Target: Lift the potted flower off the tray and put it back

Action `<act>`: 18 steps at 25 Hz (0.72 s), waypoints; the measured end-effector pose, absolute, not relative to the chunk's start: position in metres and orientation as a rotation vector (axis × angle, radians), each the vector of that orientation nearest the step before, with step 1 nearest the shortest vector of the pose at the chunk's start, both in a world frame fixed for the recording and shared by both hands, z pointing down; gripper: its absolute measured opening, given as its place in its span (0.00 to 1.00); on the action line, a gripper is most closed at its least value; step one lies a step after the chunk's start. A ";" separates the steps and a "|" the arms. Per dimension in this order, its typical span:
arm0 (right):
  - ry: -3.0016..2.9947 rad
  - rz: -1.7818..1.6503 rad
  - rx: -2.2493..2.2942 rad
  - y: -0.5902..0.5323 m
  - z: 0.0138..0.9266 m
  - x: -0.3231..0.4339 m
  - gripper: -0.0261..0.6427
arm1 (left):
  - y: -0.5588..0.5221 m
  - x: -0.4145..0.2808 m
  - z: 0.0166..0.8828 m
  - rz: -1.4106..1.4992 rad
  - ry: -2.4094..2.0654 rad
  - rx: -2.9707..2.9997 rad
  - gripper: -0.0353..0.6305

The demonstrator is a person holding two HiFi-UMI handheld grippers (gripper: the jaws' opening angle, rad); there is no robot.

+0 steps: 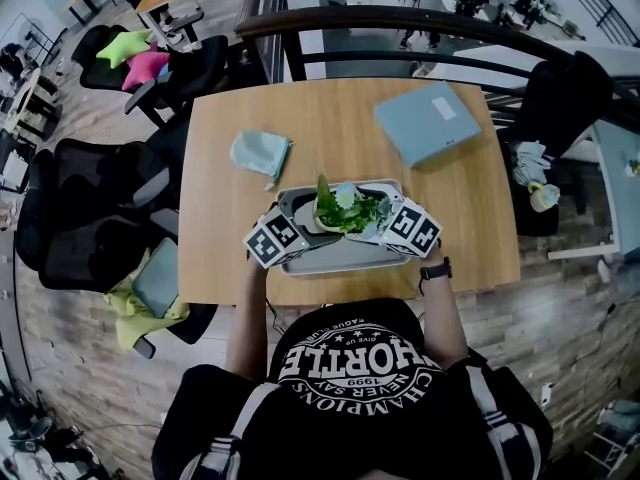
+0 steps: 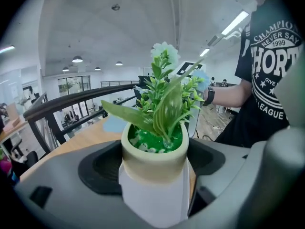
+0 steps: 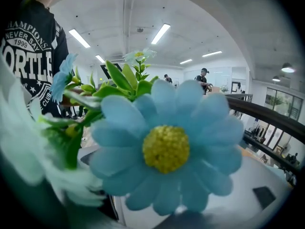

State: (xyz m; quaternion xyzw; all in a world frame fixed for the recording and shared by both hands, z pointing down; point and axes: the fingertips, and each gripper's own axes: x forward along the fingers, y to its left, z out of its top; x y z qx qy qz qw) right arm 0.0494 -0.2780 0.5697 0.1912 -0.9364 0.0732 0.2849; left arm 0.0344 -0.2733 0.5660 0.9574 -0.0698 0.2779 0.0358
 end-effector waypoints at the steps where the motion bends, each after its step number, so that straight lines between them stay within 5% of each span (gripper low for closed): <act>1: -2.504 0.187 0.515 -0.278 0.562 0.050 0.71 | -0.273 0.035 0.558 0.839 -0.217 2.951 0.71; 18: -2.555 0.016 0.633 -0.275 0.480 0.058 0.71 | -0.272 0.042 0.480 0.669 -0.206 3.090 0.71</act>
